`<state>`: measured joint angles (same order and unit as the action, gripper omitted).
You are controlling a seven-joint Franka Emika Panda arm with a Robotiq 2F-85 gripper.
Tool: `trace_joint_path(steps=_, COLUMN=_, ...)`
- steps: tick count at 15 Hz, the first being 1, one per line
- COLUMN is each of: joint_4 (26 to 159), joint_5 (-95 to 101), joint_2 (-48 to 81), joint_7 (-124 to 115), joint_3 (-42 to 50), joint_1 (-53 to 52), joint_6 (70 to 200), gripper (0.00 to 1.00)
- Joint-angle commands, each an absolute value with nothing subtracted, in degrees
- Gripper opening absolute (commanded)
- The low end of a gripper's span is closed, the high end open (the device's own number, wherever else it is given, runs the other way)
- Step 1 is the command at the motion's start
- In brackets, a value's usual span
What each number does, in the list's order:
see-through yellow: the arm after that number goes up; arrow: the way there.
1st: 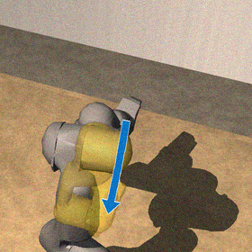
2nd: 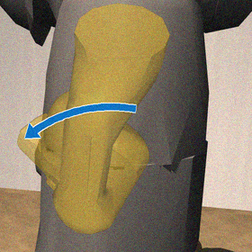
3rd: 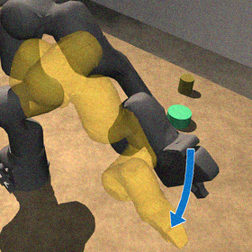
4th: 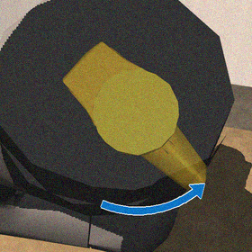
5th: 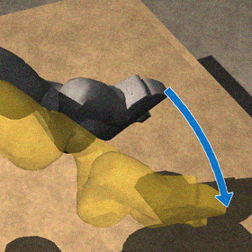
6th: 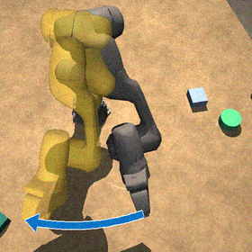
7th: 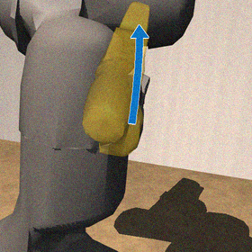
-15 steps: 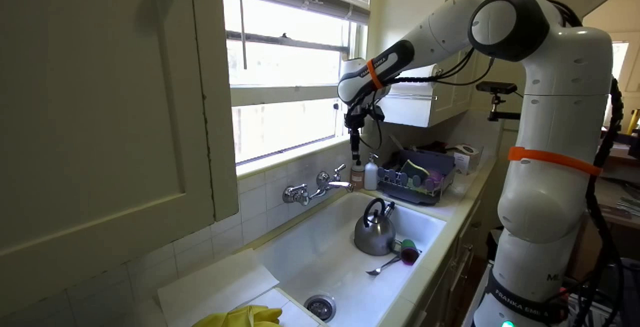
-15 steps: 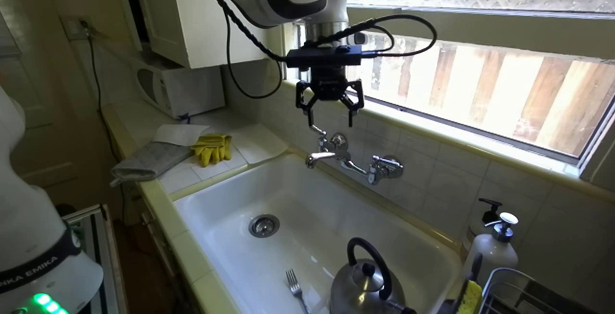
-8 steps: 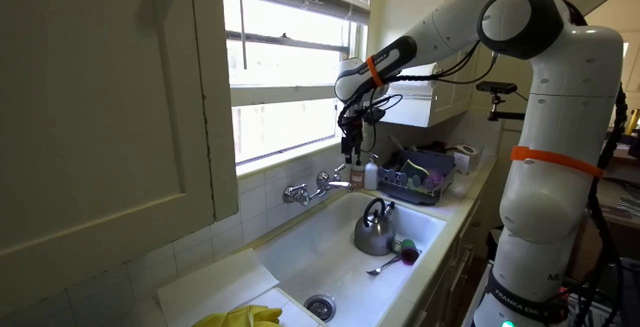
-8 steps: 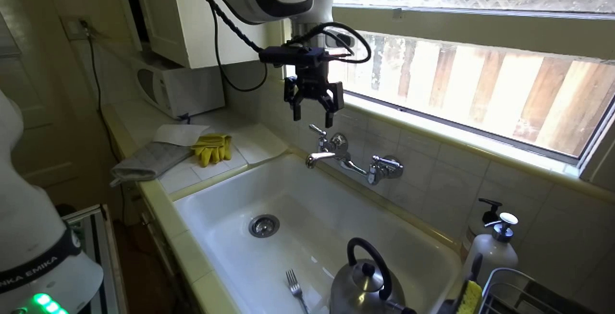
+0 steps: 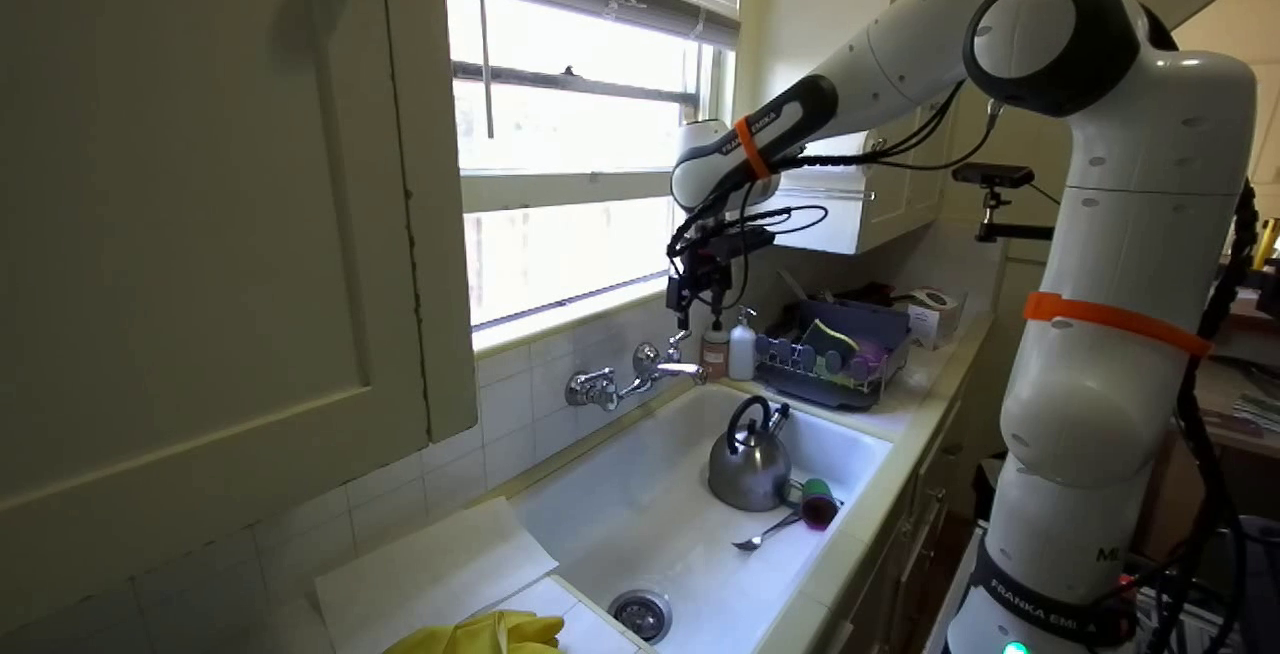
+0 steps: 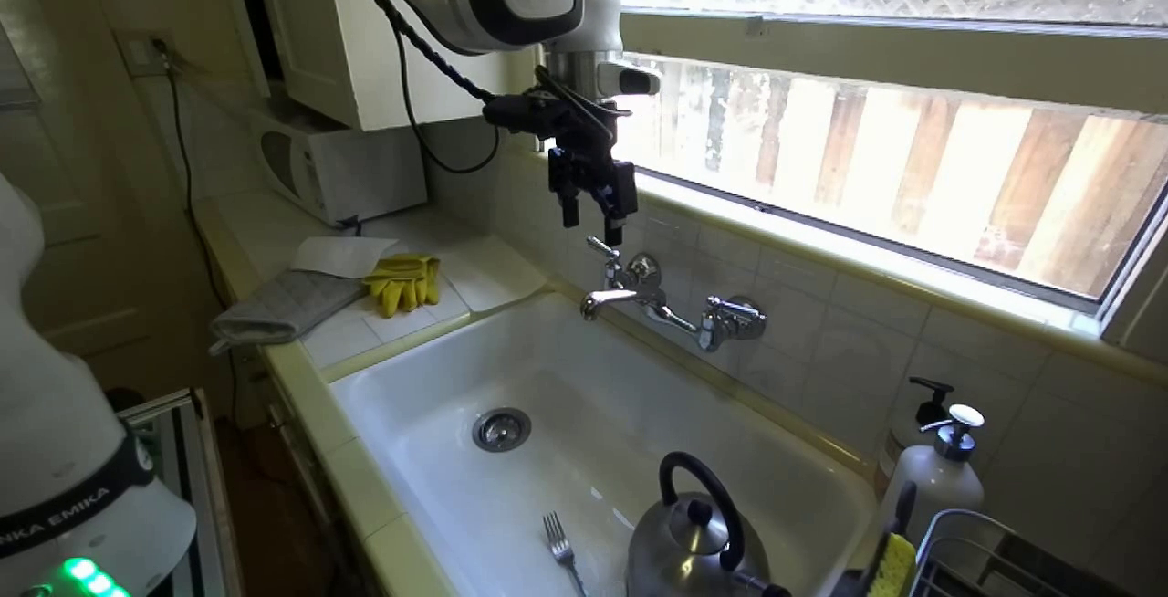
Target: Push the faucet handles backwards.
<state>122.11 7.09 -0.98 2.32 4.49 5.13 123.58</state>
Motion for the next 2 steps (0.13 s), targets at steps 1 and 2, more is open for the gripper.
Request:
trace_joint_path(steps=1, joint_4=122.08, joint_5=7.07, joint_2=-1.09, joint_7=1.98, joint_3=4.61, joint_1=5.02, joint_6=123.43, gripper=1.00)
trace_joint_path(steps=2, joint_4=122.17, joint_5=7.08, joint_2=-1.17, joint_7=1.63, joint_3=4.61, joint_1=5.02, joint_6=123.53, gripper=1.00)
